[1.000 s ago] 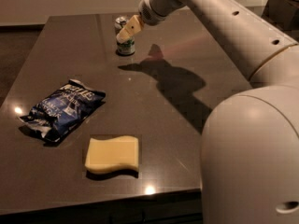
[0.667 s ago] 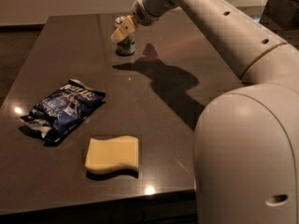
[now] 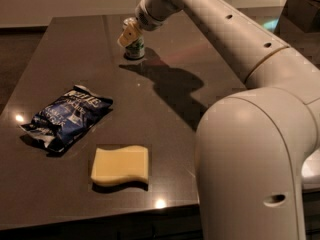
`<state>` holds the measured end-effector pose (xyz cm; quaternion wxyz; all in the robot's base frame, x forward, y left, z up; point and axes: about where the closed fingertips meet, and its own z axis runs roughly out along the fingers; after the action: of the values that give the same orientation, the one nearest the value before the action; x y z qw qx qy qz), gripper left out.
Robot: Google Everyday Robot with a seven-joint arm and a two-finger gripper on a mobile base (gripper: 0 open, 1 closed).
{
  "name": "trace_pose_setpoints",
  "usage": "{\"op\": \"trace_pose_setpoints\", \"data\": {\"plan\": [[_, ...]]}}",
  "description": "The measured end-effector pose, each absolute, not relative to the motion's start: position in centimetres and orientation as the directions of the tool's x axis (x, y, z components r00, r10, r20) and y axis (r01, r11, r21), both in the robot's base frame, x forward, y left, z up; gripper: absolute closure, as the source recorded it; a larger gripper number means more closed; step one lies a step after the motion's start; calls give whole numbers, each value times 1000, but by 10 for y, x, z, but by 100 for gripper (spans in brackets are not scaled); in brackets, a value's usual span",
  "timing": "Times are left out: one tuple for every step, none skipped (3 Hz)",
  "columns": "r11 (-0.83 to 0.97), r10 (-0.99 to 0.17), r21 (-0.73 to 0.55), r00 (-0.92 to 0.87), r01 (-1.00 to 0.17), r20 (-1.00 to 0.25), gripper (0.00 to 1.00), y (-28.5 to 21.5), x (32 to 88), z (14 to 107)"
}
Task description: Move 7up can near blue chip bag
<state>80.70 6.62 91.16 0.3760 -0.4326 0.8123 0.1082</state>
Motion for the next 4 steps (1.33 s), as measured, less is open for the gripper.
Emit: {"op": "trace_pose_setpoints", "data": {"plan": [[603,-617,-146,-342,-785,-709,48,67,809,913],[580,-627,-165,-308,-797,-716,72,69,799,926],[523,-640,-150,-270,-839,-720,94,71,771,939],[430,-652,-106,-227,-897,-723,100,76,731,941]]}}
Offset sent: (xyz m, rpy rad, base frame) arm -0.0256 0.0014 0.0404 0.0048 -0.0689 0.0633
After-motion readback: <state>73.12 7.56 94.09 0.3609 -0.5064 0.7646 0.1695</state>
